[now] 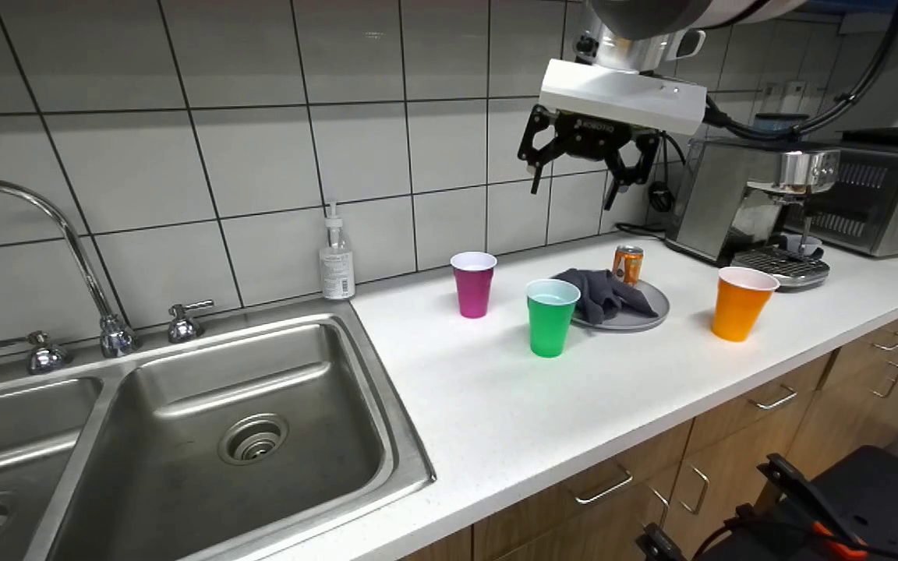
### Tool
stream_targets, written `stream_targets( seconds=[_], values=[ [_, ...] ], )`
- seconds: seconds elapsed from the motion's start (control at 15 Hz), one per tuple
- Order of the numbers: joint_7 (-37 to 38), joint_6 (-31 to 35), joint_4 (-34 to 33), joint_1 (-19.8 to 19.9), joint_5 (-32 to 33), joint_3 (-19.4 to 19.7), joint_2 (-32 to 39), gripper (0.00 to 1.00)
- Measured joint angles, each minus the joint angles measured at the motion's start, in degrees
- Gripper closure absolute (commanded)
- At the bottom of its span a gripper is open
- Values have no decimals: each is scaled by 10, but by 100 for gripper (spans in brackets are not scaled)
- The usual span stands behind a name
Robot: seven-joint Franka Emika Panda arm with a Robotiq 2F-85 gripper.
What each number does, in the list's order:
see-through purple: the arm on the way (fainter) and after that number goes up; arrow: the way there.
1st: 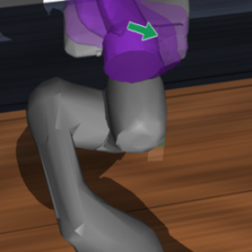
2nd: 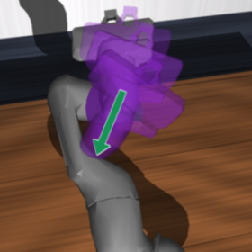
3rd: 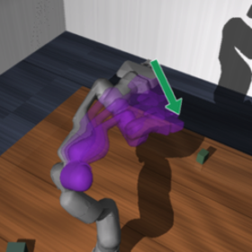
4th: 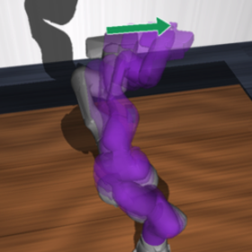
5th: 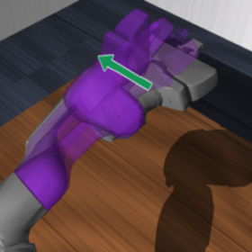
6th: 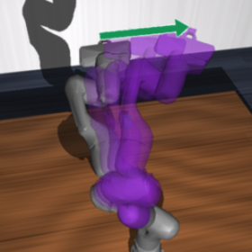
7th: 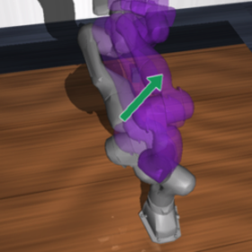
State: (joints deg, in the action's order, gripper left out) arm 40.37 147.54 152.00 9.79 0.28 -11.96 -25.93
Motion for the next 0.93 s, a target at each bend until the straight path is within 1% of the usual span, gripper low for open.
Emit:
stream_targets(
  seconds=[0.47,0.93],
  values=[
    [50,39,1,49,39,7,37,0],
    [114,87,-13,74,91,18,111,0]
  ],
)
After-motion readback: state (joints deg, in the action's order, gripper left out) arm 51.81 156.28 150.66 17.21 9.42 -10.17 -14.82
